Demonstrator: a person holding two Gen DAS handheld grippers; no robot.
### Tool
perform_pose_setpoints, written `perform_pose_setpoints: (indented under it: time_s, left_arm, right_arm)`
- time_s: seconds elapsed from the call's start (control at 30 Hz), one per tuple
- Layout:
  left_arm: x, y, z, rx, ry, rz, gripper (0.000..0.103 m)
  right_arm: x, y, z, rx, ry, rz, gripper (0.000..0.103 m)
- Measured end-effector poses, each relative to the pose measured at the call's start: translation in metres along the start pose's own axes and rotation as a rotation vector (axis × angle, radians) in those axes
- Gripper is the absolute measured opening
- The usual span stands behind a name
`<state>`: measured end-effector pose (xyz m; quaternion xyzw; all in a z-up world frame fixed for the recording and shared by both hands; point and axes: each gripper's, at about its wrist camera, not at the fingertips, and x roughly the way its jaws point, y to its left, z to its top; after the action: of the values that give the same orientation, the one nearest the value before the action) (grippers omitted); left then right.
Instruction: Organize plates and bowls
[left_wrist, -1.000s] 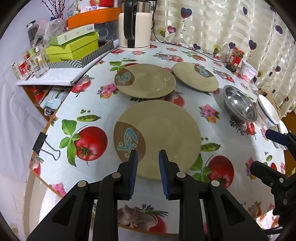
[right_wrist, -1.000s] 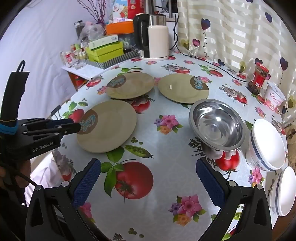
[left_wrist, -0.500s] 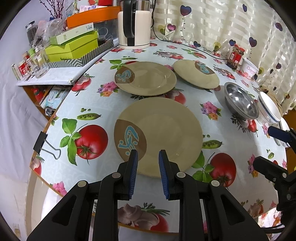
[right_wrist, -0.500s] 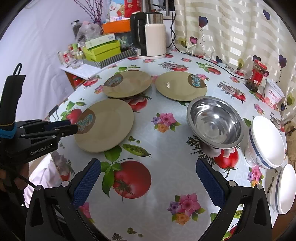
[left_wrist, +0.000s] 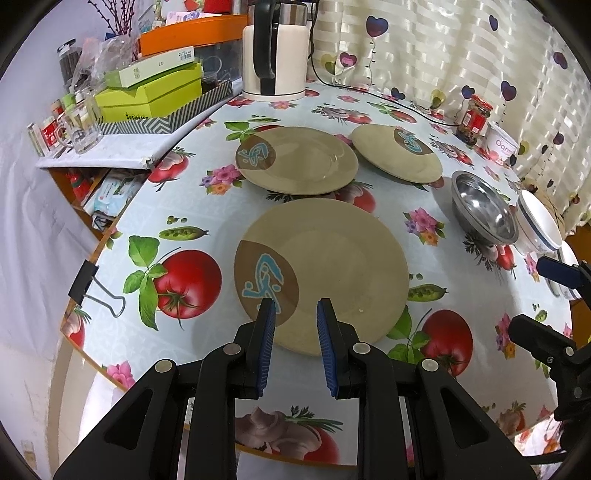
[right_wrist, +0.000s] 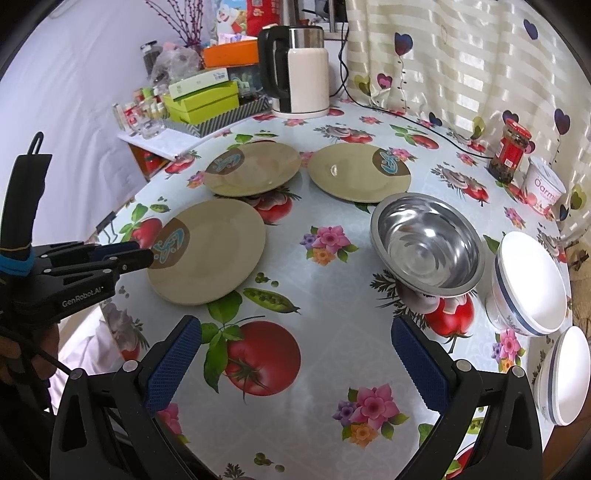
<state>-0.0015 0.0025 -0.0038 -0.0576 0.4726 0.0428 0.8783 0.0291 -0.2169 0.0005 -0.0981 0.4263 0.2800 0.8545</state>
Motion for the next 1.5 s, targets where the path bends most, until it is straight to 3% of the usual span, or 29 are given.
perform_pose_setpoints:
  time_s: [1.5]
  left_arm:
    - [-0.0002,-0.0039,-0.003,0.024,0.006,-0.019,0.024]
  right_arm:
    - [-0.0017,0.0065,0.0002,-0.016,-0.006,0.015,0.103]
